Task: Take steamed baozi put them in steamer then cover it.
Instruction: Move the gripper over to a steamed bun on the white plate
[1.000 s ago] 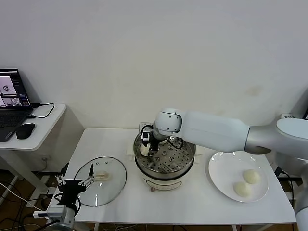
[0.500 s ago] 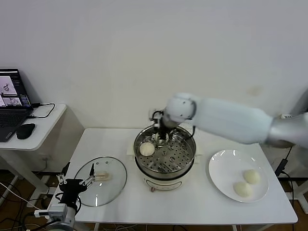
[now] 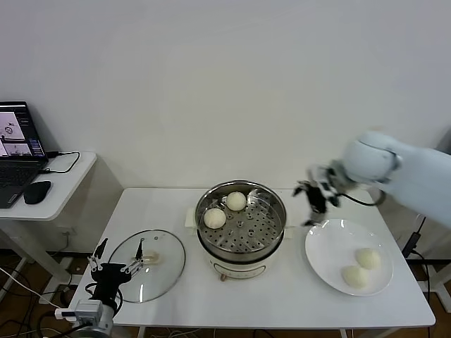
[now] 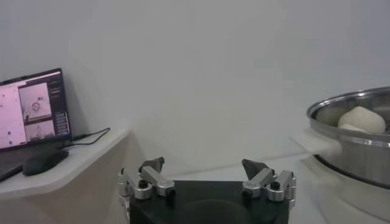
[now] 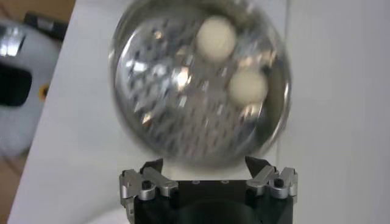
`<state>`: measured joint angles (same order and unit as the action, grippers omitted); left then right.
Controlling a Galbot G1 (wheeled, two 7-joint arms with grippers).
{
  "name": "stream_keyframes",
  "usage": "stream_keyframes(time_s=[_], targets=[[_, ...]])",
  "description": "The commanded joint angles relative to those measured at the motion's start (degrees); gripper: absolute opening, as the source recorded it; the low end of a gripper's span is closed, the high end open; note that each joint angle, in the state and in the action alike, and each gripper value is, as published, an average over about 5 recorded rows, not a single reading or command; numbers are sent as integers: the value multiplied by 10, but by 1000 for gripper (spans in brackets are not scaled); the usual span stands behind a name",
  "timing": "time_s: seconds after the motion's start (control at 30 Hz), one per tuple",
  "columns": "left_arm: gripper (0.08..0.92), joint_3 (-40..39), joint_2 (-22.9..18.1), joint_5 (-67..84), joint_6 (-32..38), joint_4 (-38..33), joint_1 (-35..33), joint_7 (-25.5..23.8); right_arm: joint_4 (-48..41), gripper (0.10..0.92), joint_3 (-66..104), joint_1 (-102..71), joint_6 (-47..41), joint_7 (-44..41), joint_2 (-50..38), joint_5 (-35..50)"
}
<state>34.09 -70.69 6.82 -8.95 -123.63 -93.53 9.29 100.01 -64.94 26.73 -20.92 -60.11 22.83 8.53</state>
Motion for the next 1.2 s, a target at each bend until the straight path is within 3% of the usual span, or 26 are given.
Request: stream_keyframes(time_s=[0.03,0.27,0.8,1.2], targets=[[823,-2,0,-2,0,-1,0,0,48,822,130,-212,67,-26,-179,-137],[823,1,2,-4,-1,1,-1,0,19,823,210,-357,61,3,-178,-182],[823,8,-5,-8,-2,10,-5,0,-66,823,250,-439,53,48,-63,-180],[823,13,-7,-8,-1,16,-6,0,-104,792,279,-466,49,57,-27,-178]])
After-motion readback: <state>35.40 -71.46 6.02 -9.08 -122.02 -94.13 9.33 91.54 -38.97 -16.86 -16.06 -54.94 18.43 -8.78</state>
